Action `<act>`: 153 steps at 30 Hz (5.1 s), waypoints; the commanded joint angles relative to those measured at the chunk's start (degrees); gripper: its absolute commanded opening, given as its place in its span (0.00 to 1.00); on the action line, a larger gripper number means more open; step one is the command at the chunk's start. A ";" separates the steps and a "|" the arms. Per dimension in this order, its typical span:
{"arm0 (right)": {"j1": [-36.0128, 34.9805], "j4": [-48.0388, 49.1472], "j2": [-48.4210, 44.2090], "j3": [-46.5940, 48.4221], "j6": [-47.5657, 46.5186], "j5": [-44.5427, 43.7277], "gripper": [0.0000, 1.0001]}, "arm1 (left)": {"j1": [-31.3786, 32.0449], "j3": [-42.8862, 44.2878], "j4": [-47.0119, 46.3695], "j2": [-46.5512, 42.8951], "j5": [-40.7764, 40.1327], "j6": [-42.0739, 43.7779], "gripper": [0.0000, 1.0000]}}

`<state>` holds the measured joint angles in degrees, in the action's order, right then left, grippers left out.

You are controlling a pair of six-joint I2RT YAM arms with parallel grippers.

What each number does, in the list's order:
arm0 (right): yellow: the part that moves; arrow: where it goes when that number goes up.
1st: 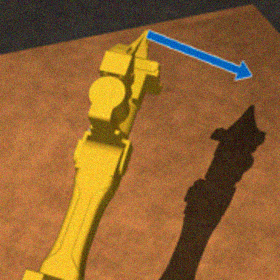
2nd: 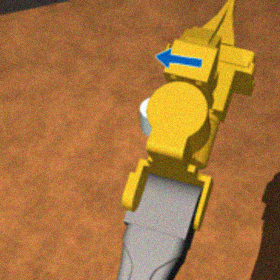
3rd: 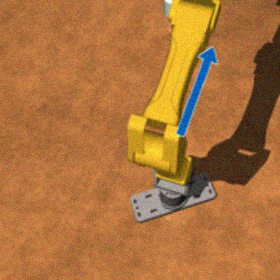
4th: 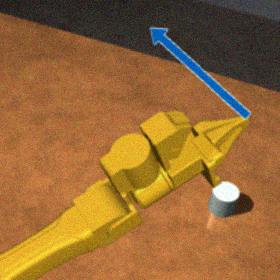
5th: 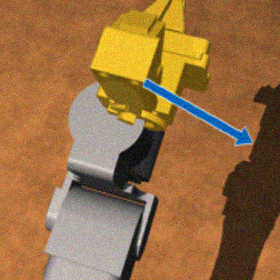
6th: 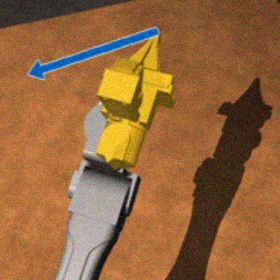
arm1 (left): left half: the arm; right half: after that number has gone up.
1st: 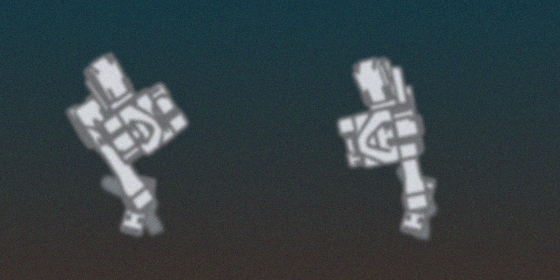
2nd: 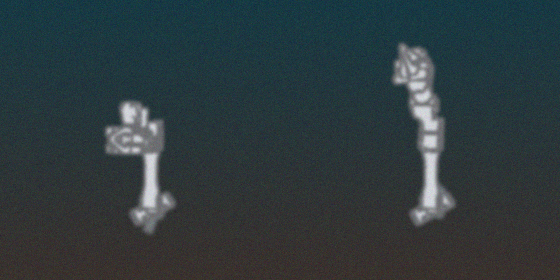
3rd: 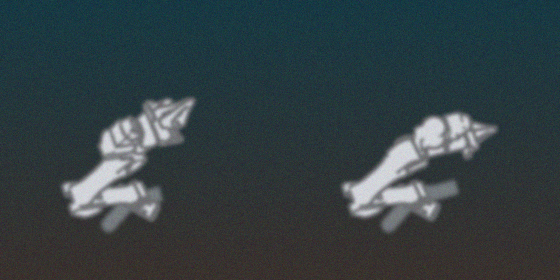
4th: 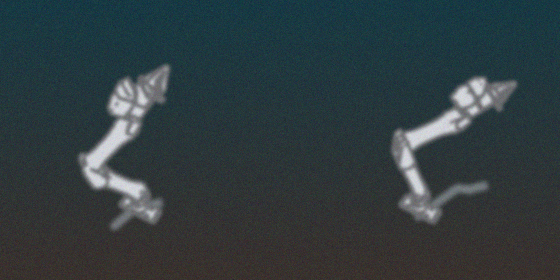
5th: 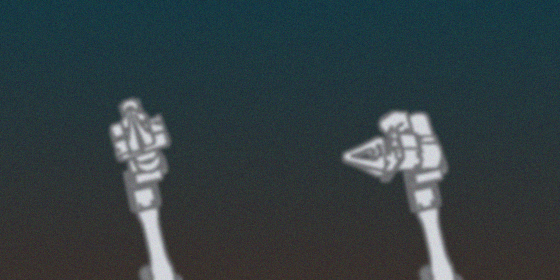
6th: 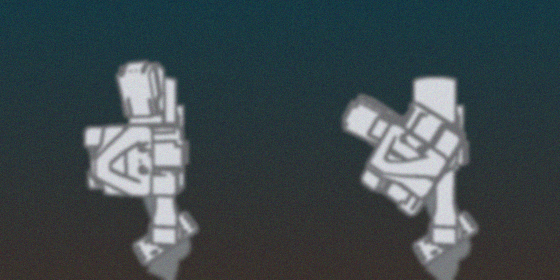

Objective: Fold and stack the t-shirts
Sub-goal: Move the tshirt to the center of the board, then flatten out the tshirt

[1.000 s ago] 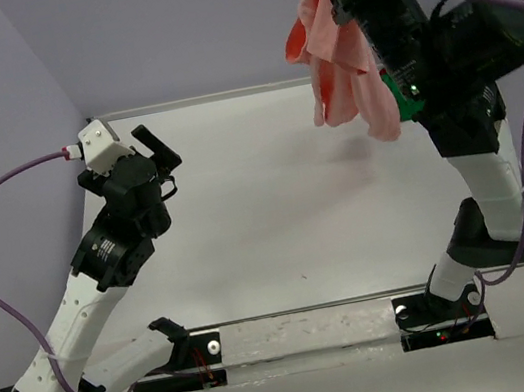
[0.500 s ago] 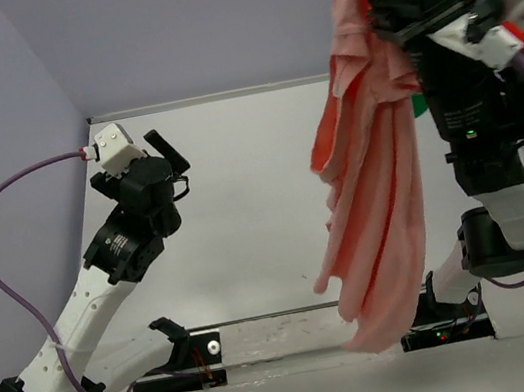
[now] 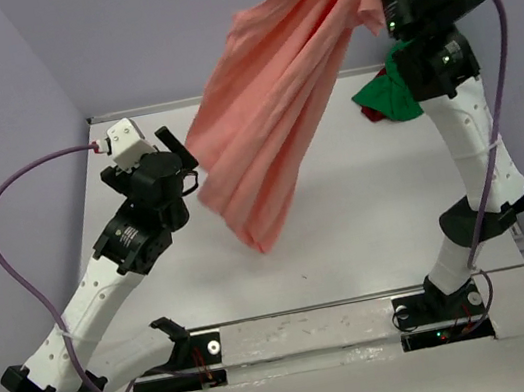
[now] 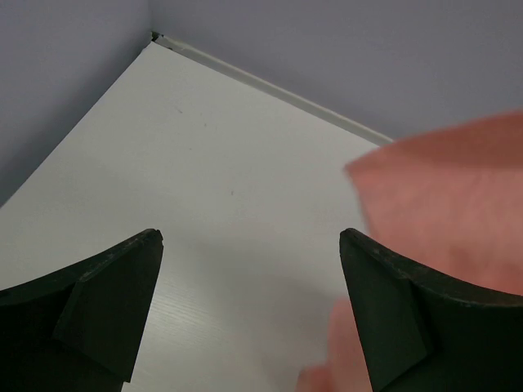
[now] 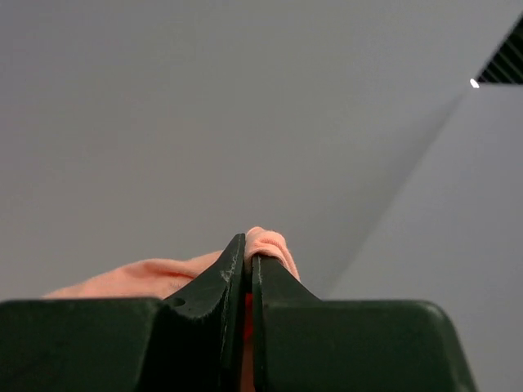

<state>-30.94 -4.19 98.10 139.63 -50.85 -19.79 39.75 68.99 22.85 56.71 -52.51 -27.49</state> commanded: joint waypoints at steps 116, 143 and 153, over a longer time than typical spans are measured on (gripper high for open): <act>14.15 -26.67 -20.50 -42.25 57.00 16.63 0.98 | 27.49 -12.12 37.62 38.13 31.42 -61.29 0.26; 17.13 -26.49 -12.41 -41.81 58.23 7.50 0.93 | 37.59 62.41 41.92 54.63 8.30 -10.07 0.00; 27.15 -28.60 -8.46 -39.17 64.03 2.29 0.00 | 40.76 75.14 38.12 48.85 -0.03 -1.40 0.00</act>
<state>-7.14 -32.99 87.50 97.62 9.93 -16.53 81.19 140.03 58.92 112.29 -44.84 -29.65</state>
